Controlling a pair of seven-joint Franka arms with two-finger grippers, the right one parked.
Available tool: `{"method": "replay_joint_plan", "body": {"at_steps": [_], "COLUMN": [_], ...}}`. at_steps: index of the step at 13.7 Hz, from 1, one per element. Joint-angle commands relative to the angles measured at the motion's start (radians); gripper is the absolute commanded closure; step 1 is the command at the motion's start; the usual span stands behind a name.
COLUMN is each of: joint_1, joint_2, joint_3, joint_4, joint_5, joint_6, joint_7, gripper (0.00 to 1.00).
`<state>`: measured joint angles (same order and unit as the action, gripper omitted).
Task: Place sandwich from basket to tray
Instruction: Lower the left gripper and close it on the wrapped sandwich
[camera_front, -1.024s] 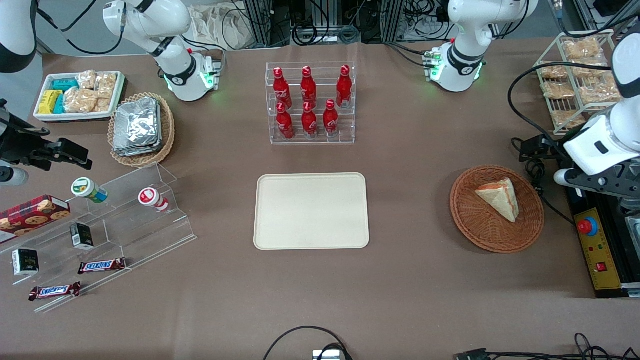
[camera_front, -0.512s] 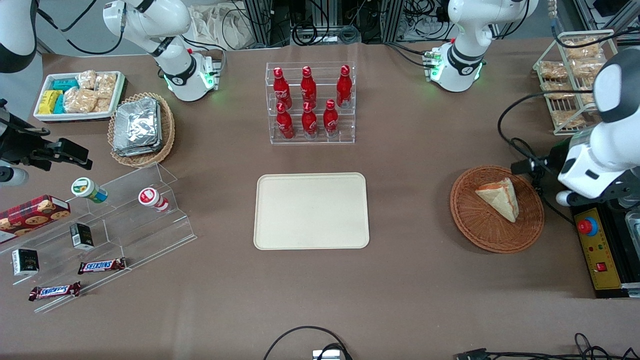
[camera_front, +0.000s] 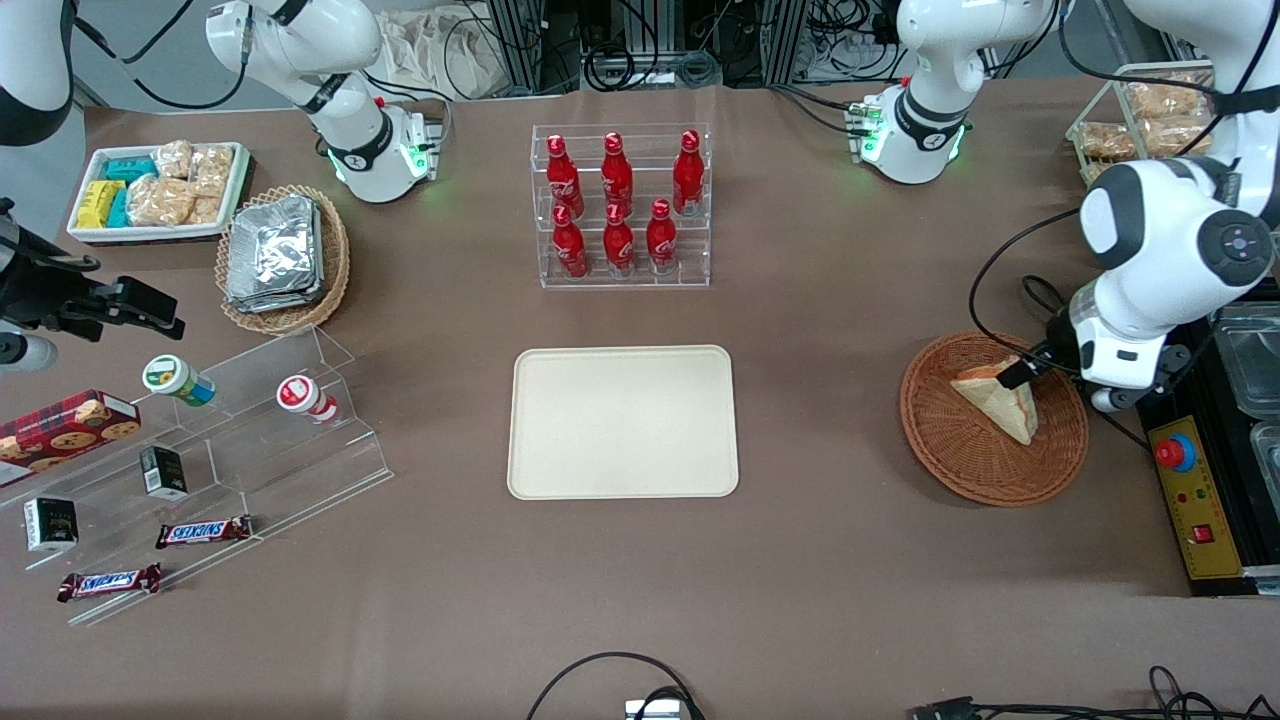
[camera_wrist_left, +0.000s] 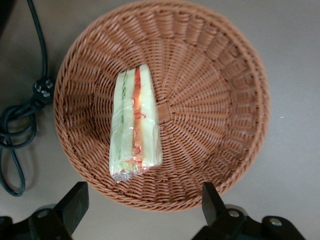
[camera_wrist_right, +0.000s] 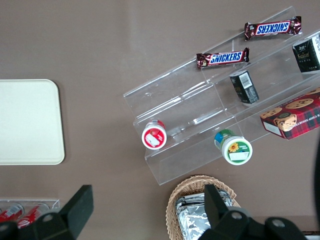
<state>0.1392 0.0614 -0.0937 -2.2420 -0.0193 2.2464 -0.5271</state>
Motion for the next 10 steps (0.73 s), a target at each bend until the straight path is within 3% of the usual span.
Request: {"method": "replay_joint_plan", "body": {"at_steps": [1,10], "joint_1": [0.005,0.045], "joint_2": [0.023,0.107], "joint_3": [-0.004,-0.001], "joint_4": [-0.016,-0.019], "joint_5": [-0.002,0.012], "joint_6": [0.033,0.058], "joint_7": [-0.028,-0.034], "gripper": [0.00,0.00]}}
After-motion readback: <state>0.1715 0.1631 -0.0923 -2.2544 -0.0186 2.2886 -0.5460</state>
